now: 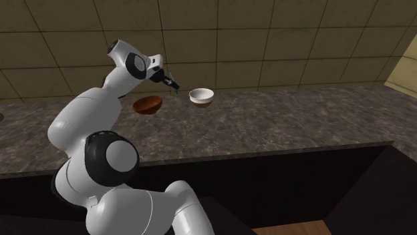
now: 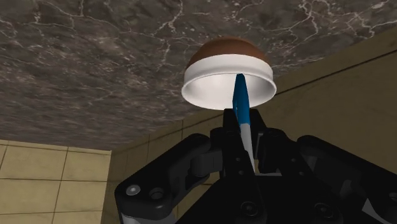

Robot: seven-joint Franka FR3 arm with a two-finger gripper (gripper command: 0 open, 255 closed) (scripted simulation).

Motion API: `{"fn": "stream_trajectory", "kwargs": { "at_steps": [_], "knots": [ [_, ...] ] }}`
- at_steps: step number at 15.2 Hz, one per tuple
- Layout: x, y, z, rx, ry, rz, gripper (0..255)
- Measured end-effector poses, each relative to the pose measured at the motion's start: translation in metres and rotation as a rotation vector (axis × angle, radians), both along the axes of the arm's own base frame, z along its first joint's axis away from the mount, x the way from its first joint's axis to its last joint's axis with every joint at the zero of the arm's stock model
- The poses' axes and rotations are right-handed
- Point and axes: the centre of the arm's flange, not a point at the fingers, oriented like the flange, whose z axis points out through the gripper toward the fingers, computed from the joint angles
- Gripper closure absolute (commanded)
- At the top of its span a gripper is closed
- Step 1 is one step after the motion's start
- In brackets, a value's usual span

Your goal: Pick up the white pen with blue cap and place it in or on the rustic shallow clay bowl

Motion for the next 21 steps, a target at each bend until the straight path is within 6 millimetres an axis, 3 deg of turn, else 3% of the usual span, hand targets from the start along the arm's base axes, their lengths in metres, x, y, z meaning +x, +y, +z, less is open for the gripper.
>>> {"fn": "stream_trajectory", "kwargs": {
  "at_steps": [13,21],
  "knots": [
    [-0.089,0.143,-0.011,0.001,-0.002,0.000,255],
    [-0.094,0.154,-0.051,0.000,0.001,-0.001,255]
  ]
}}
